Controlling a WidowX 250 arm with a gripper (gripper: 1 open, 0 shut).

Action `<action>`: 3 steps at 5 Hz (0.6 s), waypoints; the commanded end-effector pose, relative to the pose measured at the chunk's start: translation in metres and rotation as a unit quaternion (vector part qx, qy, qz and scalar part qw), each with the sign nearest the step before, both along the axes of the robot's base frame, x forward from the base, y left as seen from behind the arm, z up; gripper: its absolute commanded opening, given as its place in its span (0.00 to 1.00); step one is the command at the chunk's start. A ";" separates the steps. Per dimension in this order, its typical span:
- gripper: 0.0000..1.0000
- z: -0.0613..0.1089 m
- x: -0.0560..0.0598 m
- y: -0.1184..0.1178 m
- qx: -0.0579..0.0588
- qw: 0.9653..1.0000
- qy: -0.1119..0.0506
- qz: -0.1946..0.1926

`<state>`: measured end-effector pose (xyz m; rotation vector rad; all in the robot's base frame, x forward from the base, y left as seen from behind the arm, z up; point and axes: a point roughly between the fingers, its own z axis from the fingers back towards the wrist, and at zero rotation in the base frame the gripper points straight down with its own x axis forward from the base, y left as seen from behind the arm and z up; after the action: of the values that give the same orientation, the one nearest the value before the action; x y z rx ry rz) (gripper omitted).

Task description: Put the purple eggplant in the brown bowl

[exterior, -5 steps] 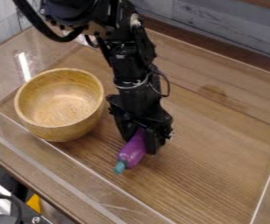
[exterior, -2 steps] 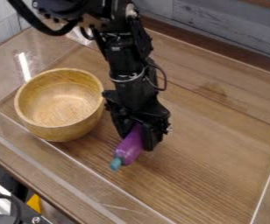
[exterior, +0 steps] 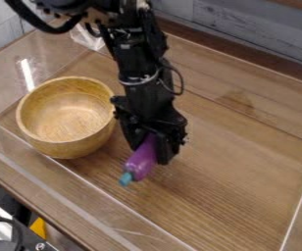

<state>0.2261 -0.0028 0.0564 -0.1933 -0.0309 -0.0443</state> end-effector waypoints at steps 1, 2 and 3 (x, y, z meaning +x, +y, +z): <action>0.00 0.020 0.009 0.008 0.006 0.999 -0.033 0.006; 0.00 0.025 0.008 0.011 0.007 0.999 -0.031 0.007; 0.00 0.033 0.006 0.028 0.015 0.999 -0.036 0.019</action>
<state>0.2239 0.0219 0.0763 -0.1759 -0.0468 -0.0054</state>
